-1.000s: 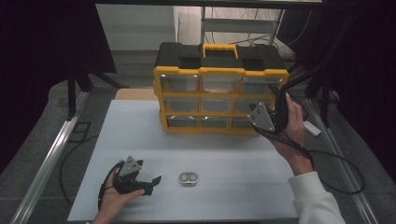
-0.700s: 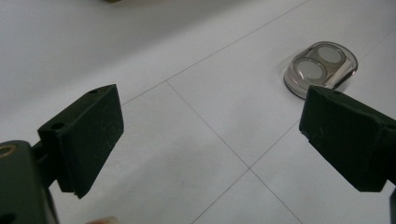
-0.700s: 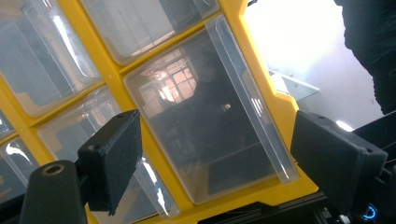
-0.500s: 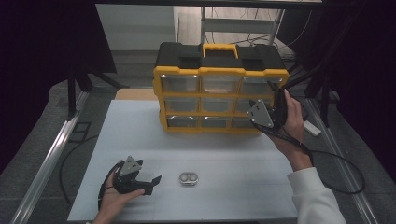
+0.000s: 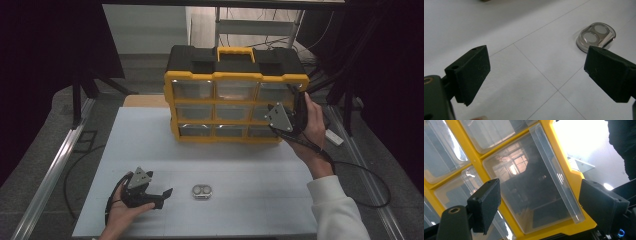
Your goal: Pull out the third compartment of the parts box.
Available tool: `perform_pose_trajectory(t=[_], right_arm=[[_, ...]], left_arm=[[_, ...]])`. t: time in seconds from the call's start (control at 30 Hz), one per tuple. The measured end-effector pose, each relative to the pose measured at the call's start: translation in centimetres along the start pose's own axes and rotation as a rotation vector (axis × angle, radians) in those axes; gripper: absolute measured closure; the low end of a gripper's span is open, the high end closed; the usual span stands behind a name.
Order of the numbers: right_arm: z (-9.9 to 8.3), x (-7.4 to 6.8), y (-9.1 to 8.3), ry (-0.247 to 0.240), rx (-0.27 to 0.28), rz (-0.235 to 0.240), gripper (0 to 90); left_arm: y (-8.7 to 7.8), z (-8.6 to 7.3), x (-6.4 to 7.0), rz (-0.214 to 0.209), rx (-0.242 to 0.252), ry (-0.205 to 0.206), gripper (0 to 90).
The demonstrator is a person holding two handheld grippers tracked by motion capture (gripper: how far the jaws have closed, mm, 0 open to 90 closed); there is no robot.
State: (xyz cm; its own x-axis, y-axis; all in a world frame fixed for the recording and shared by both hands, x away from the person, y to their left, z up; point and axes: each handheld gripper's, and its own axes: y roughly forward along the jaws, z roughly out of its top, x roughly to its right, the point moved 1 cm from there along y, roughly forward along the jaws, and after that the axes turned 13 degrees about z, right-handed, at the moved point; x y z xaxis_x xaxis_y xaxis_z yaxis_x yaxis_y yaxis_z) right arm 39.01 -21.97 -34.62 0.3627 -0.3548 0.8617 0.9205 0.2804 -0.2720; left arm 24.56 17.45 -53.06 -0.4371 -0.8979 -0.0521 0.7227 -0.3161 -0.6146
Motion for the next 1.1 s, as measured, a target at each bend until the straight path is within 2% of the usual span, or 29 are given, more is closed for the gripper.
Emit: perform_pose_trajectory(t=[0.23, 1.1], right_arm=[[0.26, 0.03, 0.35, -0.018, 0.001, -0.002, 20.1], [0.23, 0.62, 0.99, -0.026, -0.009, -0.016, 29.2]], left_arm=[[0.00, 0.00, 0.00, 0.000, -0.001, 0.002, 7.1], [-0.02, -0.01, 0.01, 0.002, 0.000, 0.003, 7.3]])
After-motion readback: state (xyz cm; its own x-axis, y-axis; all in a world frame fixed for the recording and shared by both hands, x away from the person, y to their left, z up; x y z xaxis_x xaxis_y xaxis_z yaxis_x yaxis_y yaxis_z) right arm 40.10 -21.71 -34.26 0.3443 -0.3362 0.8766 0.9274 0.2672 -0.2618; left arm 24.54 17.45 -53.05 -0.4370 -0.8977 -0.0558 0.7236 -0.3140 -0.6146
